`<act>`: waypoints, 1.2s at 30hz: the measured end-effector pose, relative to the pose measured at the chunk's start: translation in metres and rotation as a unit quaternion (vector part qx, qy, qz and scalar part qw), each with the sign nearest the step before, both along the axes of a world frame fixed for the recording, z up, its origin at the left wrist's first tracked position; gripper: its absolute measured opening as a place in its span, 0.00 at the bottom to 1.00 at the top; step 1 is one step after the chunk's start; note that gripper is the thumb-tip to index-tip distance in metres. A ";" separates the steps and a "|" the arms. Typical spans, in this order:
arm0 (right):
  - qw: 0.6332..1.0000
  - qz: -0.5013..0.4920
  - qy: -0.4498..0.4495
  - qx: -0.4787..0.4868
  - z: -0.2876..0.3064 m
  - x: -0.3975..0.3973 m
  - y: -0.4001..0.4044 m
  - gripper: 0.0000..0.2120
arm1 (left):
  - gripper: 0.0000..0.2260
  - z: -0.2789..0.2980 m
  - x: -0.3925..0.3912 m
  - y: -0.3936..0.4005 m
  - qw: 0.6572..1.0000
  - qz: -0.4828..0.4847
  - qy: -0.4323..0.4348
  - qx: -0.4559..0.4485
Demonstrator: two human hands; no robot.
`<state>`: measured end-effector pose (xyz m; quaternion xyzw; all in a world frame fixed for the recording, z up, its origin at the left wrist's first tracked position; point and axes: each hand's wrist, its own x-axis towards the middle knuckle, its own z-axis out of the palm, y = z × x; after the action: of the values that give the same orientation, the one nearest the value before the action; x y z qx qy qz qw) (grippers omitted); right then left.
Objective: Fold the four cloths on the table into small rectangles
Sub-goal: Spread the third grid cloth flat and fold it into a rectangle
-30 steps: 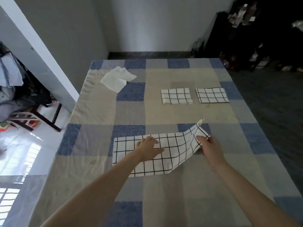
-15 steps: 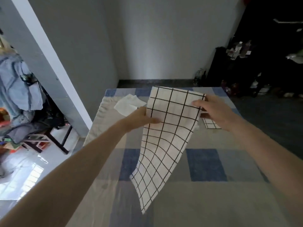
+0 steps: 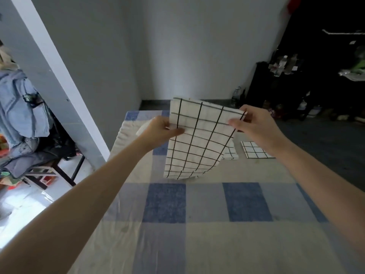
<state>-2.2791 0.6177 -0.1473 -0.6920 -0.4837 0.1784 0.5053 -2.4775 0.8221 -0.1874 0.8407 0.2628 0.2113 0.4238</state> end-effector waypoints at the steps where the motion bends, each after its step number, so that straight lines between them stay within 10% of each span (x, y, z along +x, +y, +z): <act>1: 1.000 0.015 -0.004 -0.022 -0.005 -0.003 -0.004 0.06 | 0.09 -0.005 -0.003 -0.003 1.000 -0.006 0.012 -0.011; 10: 0.910 0.270 0.108 -0.296 -0.082 -0.054 -0.062 0.08 | 0.17 -0.101 -0.066 -0.073 0.940 -0.219 0.227 -0.135; 16: 0.820 0.352 0.148 -0.426 -0.156 -0.099 -0.104 0.09 | 0.19 -0.178 -0.109 -0.112 0.800 -0.414 0.414 -0.129; 19: 0.802 0.375 0.145 -0.442 -0.165 -0.110 -0.111 0.14 | 0.18 -0.188 -0.111 -0.119 0.868 -0.317 0.328 -0.199; 23: 0.799 0.384 0.144 -0.441 -0.167 -0.115 -0.110 0.11 | 0.18 -0.216 -0.091 -0.137 0.953 -0.197 0.223 0.059; 29: 0.785 0.395 0.136 -0.457 -0.162 -0.114 -0.118 0.08 | 0.25 -0.272 -0.079 -0.156 0.850 -0.321 0.319 0.270; 36: 0.802 0.364 0.165 -0.444 -0.169 -0.101 -0.123 0.06 | 0.22 -0.283 -0.081 -0.144 0.846 -0.309 0.263 0.347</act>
<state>-2.3802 0.4946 -0.3167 -0.5741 -0.4769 0.6559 0.1132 -2.5580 0.6778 -0.4705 0.9946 0.0007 -0.0822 0.0633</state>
